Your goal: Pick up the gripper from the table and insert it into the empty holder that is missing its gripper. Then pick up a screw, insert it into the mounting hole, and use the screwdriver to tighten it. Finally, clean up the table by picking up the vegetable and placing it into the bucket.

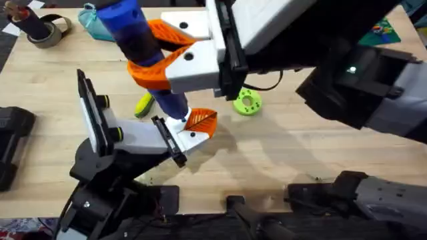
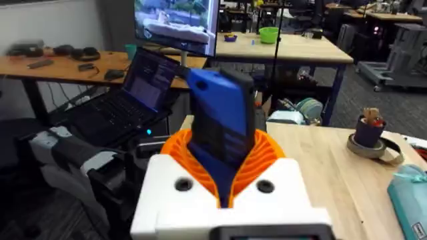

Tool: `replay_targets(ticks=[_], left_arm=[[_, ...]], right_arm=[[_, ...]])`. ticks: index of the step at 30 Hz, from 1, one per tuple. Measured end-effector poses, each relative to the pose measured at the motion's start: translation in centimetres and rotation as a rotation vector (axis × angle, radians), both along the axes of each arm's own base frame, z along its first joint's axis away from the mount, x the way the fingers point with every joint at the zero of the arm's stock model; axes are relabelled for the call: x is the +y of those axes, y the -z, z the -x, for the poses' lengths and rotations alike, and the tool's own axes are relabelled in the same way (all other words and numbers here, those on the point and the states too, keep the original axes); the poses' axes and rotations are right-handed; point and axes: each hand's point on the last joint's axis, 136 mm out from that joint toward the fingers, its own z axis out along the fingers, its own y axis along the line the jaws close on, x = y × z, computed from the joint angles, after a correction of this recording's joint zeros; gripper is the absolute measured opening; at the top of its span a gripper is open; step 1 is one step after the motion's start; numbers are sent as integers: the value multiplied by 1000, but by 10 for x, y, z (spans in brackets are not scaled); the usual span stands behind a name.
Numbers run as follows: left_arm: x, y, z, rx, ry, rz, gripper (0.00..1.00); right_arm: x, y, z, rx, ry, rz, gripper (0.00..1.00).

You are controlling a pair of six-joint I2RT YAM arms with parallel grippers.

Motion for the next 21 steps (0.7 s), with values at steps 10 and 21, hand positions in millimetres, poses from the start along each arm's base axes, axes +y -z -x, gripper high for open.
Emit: replay_targets(ticks=[10, 21], left_arm=[[0, 0, 0, 0, 0, 0, 14], [0, 0, 0, 0, -3, 0, 14]], right_arm=[[2, 5, -2, 0, 1, 9, 48], [2, 5, -2, 9, -4, 11, 48]])
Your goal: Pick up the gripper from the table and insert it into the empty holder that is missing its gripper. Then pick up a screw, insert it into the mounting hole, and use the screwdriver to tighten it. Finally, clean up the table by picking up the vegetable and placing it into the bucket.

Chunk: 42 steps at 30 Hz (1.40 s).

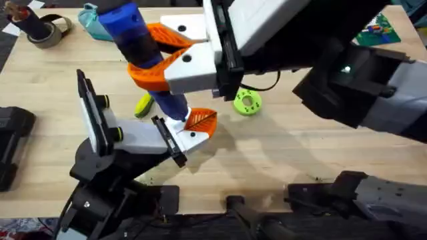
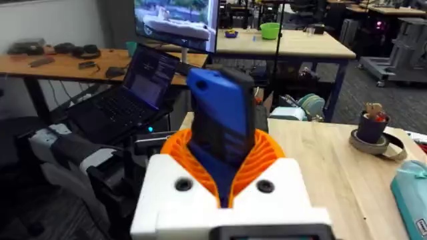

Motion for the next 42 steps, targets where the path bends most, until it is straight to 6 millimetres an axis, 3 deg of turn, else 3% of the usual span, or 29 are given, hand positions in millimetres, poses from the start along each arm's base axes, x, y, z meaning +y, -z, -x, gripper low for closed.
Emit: replay_targets(ticks=[27, 42], left_arm=[[0, 0, 0, 0, 0, 0, 14], [0, 0, 0, 0, 0, 0, 14]], right_arm=[[0, 4, 0, 13, 0, 14, 46], [-1, -8, 1, -32, -3, -30, 47]])
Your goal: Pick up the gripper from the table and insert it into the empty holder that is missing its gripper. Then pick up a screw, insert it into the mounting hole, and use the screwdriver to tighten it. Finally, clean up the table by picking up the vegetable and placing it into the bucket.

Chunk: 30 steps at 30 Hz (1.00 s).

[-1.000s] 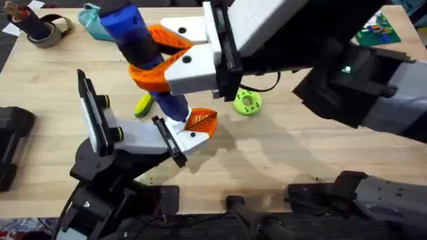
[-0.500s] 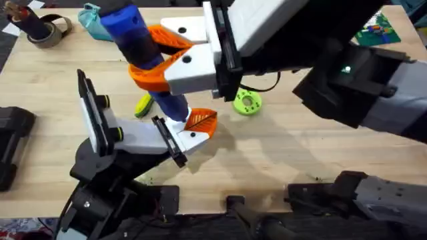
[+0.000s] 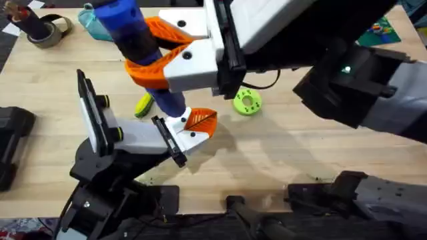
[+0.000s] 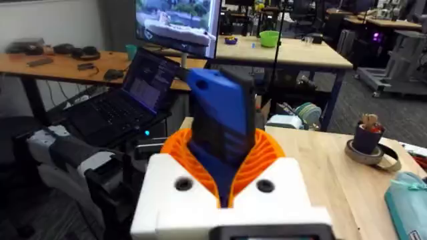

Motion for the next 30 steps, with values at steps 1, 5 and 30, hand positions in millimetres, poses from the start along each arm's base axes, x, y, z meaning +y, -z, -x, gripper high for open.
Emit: replay_targets(ticks=[1, 5, 30], left_arm=[[0, 0, 0, 0, 0, 0, 14], [0, 0, 0, 0, 0, 0, 14], [0, 0, 0, 0, 0, 0, 14]], right_arm=[[0, 0, 0, -2, 0, -2, 47], [-1, -5, 0, -14, 3, -18, 47], [-1, 3, -1, 47, 5, 20, 47]])
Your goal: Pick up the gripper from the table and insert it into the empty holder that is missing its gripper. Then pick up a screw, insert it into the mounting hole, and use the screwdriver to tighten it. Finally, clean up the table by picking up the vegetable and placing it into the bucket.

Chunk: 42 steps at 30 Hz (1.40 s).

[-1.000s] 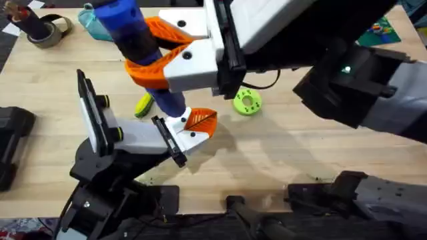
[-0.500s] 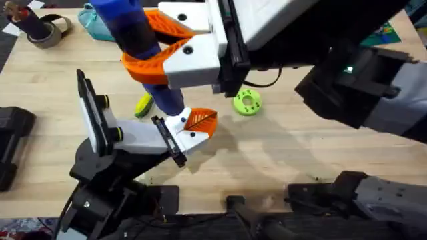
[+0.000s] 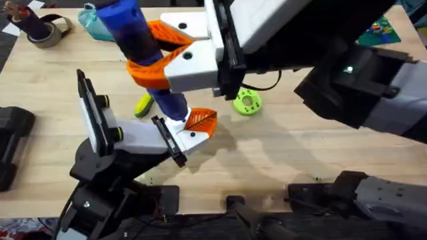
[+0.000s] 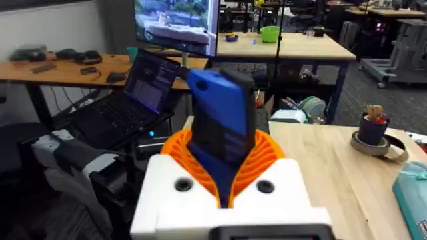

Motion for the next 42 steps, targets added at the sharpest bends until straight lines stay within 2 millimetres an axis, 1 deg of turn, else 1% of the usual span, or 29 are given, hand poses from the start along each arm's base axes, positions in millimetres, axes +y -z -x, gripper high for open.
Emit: replay_targets(ticks=[31, 42], left_arm=[[0, 0, 0, 0, 0, 0, 14], [0, 0, 0, 0, 0, 0, 14]], right_arm=[[-1, -1, -5, -25, 29, -11, 48], [-1, 2, -5, -19, 29, -6, 48]])
